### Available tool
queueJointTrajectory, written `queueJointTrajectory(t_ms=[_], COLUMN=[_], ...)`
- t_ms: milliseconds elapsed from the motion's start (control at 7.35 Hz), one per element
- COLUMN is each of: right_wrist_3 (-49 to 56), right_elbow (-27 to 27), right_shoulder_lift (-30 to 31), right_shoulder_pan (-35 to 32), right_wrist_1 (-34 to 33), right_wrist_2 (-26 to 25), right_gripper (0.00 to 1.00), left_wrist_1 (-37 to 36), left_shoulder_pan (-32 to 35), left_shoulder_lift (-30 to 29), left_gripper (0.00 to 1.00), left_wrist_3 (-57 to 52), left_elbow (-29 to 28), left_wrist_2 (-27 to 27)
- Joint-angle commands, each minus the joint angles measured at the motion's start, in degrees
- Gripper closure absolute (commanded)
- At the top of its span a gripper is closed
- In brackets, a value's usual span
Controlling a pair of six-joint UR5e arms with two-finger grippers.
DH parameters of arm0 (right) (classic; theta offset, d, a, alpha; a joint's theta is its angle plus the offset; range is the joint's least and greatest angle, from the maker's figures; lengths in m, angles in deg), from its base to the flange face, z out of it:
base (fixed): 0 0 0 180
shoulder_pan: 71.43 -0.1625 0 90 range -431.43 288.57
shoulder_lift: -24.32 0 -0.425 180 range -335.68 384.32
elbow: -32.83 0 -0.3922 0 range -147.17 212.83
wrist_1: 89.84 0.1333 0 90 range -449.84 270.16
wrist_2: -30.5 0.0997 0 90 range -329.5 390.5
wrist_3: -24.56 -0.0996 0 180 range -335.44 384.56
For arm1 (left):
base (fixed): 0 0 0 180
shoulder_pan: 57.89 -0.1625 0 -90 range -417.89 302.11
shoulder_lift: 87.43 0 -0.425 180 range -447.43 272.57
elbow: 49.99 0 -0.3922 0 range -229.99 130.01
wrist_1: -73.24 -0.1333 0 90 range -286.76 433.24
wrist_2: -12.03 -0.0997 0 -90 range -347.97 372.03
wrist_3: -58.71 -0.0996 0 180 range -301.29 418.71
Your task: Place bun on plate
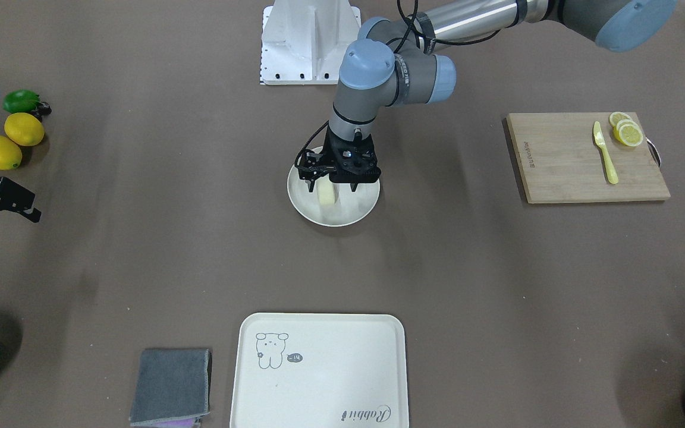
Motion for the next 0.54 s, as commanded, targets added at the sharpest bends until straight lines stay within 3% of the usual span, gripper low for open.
queueJointTrajectory(t_ms=[0,408], right_wrist_3=[3.6,21.7], right_elbow=[-0.2,-2.7], right_shoulder_lift=[0.7,0.6], right_shoulder_pan=[-3.8,-9.7], right_wrist_1=[-0.8,-10.9], right_wrist_2=[0.7,0.7], right_gripper=[0.01,0.00], left_wrist_1=[-12.8,-14.6], left_shoulder_pan=[8.1,30.6], left_shoulder_lift=[4.8,19.4], left_gripper=[0.03,0.03], left_wrist_3=[-14.4,-49.9], left_elbow=[8.1,10.1], left_wrist_2=[5.3,20.6])
